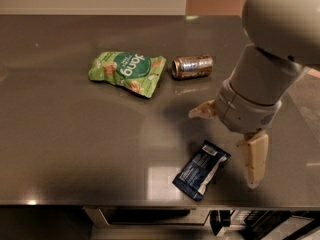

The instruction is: Move rxbar blueberry near green rice chip bag

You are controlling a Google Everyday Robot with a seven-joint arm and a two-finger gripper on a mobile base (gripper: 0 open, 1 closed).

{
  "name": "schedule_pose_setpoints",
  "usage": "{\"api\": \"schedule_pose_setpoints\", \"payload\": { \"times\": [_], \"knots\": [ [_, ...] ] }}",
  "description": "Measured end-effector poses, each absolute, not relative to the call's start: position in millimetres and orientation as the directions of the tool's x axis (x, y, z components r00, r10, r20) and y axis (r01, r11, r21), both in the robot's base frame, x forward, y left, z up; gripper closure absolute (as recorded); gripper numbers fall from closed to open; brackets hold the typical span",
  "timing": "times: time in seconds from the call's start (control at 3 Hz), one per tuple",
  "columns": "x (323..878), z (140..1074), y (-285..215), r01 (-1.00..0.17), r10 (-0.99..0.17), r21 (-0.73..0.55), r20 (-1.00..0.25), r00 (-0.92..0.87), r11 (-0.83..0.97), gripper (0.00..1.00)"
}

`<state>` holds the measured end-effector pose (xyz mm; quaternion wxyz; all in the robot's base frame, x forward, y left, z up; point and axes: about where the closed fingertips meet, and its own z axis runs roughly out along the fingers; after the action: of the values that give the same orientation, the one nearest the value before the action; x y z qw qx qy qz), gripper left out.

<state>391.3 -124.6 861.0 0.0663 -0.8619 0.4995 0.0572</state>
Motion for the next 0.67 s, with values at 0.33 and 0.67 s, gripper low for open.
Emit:
{"api": "schedule_pose_setpoints", "payload": {
  "times": [0.33,0.67],
  "knots": [
    [389,845,-124,-0.850,-0.837,-0.043,-0.152,0.525,-0.525,0.00],
    [385,832,-123,-0.836,-0.828,-0.021,-0.134,0.545,-0.548,0.18]
  ]
}}
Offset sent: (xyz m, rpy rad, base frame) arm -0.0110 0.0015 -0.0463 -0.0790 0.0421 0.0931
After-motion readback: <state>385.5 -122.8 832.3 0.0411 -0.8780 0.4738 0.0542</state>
